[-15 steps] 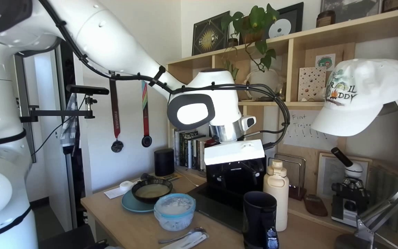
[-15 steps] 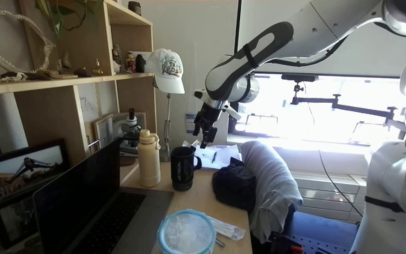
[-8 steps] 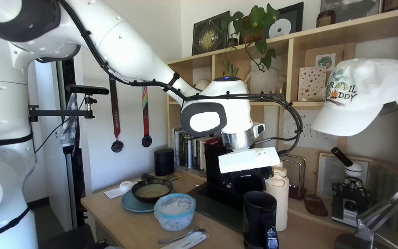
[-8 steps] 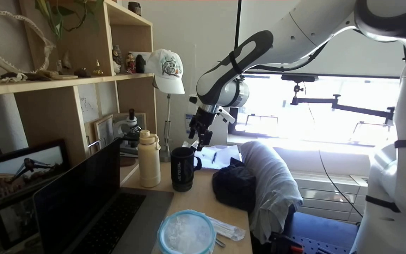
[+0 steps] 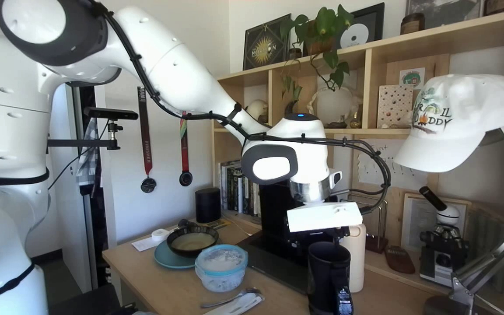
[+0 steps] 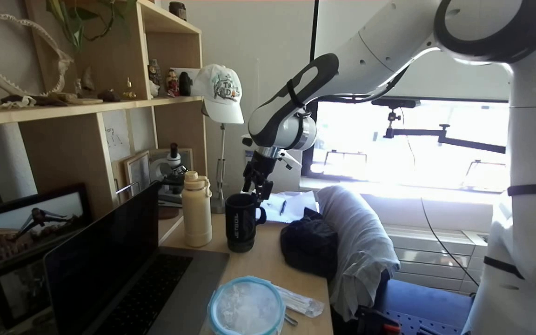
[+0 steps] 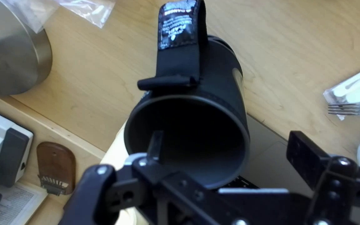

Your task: Move the cup to the left of the counter

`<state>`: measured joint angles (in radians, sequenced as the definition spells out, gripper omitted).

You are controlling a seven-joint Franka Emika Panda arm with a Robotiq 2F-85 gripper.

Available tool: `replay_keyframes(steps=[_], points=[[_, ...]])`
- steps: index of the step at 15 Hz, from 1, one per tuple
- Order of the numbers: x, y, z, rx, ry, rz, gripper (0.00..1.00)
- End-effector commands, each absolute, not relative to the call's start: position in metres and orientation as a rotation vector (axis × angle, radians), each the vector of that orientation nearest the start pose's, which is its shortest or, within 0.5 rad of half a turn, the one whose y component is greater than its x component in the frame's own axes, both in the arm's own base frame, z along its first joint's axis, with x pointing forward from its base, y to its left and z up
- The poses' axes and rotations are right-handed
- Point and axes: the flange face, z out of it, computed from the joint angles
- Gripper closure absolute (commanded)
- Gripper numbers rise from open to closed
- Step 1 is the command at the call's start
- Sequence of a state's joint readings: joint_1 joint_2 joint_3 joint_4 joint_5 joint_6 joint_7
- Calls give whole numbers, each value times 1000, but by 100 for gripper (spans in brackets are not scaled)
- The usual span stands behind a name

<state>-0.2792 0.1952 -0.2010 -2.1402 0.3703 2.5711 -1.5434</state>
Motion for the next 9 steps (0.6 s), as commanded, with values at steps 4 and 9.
replay_keyframes(steps=[4, 9], points=[[523, -277, 322, -2906, -1202, -473, 0], [520, -279, 311, -2900, -1147, -473, 34]])
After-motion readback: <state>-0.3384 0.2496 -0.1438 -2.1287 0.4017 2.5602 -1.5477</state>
